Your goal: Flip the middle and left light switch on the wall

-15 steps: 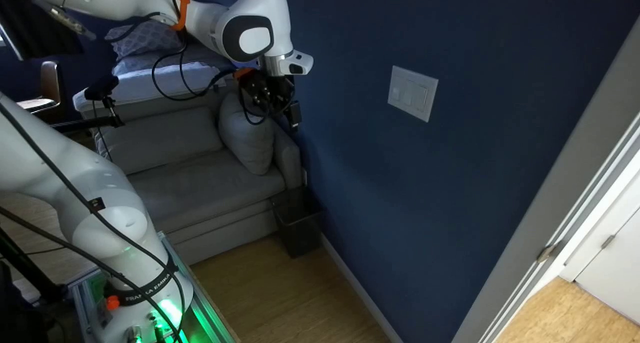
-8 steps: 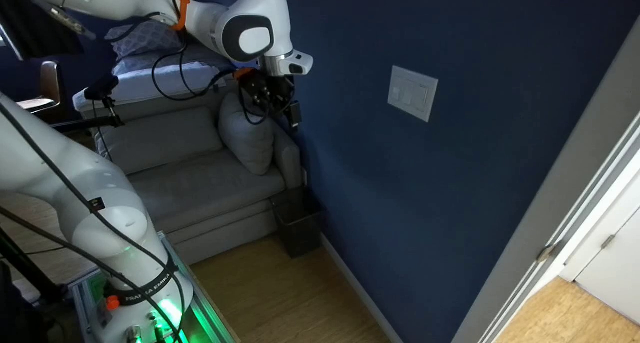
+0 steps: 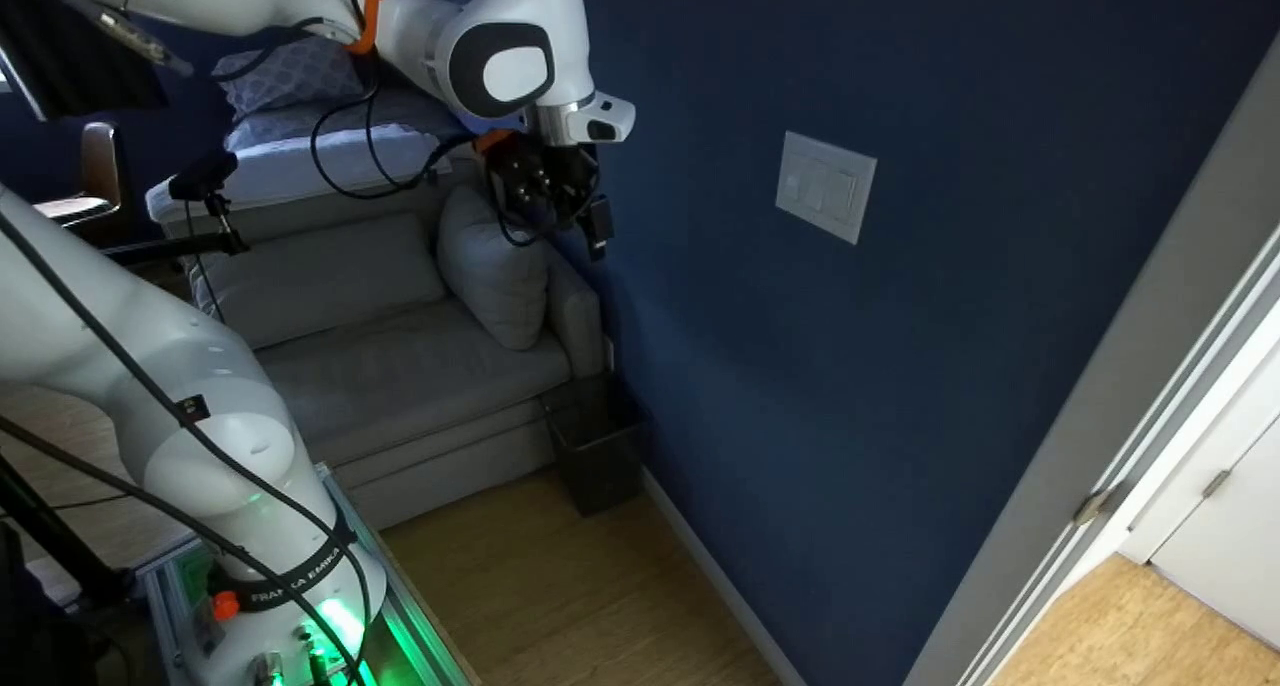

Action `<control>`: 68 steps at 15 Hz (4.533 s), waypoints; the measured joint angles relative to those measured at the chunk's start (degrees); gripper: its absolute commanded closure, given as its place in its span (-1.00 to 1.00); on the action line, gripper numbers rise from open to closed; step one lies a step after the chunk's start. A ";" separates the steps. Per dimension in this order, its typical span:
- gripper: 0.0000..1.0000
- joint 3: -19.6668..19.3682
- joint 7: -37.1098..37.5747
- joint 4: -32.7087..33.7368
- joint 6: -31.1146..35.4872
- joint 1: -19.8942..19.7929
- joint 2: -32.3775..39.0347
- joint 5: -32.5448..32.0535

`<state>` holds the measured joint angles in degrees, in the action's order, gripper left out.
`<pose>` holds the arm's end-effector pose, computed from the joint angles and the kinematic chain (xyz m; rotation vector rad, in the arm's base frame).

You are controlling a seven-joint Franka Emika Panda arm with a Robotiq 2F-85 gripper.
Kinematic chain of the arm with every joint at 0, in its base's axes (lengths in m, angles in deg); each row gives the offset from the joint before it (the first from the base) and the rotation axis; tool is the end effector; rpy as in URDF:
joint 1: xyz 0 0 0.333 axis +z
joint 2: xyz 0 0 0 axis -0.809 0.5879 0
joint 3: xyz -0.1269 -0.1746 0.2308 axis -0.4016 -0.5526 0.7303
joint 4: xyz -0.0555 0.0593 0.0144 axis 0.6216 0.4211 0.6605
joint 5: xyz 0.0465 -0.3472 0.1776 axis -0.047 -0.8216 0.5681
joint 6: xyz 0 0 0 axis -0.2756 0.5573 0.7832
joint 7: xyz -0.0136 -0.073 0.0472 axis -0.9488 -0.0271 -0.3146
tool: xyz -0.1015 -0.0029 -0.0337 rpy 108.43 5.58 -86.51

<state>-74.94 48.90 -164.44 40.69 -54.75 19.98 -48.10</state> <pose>0.4422 0.0007 0.4865 -3.0047 0.3224 -0.2623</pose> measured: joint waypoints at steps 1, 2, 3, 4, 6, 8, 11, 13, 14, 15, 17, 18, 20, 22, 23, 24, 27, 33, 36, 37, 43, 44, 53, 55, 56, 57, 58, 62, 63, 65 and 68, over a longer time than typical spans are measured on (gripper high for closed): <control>-1.00 -0.88 -1.13 0.84 -0.23 -0.15 0.02 0.00; -1.00 -1.76 -2.33 1.83 -0.63 -0.48 0.11 -0.12; -1.00 -2.54 -3.48 2.96 -1.17 -0.98 0.30 -0.62; -1.00 -3.24 -4.27 4.26 -1.70 -1.66 0.61 -1.14; -1.00 -4.09 -4.87 6.99 -3.20 -3.22 1.58 -3.59; -0.45 -4.66 -5.25 9.62 -4.07 -4.49 2.90 -5.50; -0.02 -5.67 -5.99 13.22 -4.57 -5.27 5.58 -5.83; 0.28 -6.15 -6.01 15.70 -4.46 -5.60 7.87 -5.87; 0.40 -6.28 -6.01 16.91 -4.24 -5.84 9.05 -6.02; 0.56 -6.44 -5.96 18.17 -3.64 -6.09 10.34 -6.12; 0.80 -6.70 -5.66 20.46 -1.96 -6.56 12.75 -6.23; 0.96 -6.82 -5.26 21.55 -0.53 -6.73 13.97 -6.44; 1.00 -7.03 -3.97 23.44 2.15 -6.91 16.29 -6.83; 1.00 -7.05 -2.18 24.94 5.06 -7.08 18.46 -7.37; 1.00 -7.05 -1.14 25.46 7.05 -7.12 19.53 -7.49; 1.00 -7.05 -0.26 25.88 9.51 -7.12 20.59 -7.65; 1.00 -7.16 3.17 27.00 15.67 -7.15 23.71 -9.30; 1.00 -8.44 7.98 28.39 20.36 -7.17 27.51 -11.71; 1.00 -8.59 8.22 28.40 23.10 -7.17 28.47 -11.71; 1.00 -8.59 8.25 28.40 24.01 -7.13 28.74 -11.71; 1.00 -8.54 8.26 28.40 26.37 -6.93 29.44 -11.32; 1.00 -8.54 8.26 28.40 26.38 -6.93 29.44 -11.31; 1.00 -8.23 8.38 28.40 14.58 -5.84 27.83 -11.04; 1.00 -8.03 8.60 28.41 13.33 -5.72 26.66 -11.04; 1.00 -7.91 8.69 28.41 13.20 -5.71 26.18 -10.91; 1.00 -7.79 8.71 28.41 13.18 -5.70 25.80 -10.58; 1.00 -7.62 8.65 28.41 13.23 -5.66 25.54 -9.91; 1.00 -6.71 8.63 28.43 14.57 -5.31 25.55 -7.67; 1.00 -6.60 8.63 28.43 15.31 -5.18 25.72 -7.46; 1.00 -6.54 8.66 28.43 17.46 -5.12 26.23 -7.41; 1.00 -6.62 8.67 28.43 20.67 -5.14 27.19 -7.38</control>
<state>-81.56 57.57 -136.00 61.36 -59.89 47.17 -55.48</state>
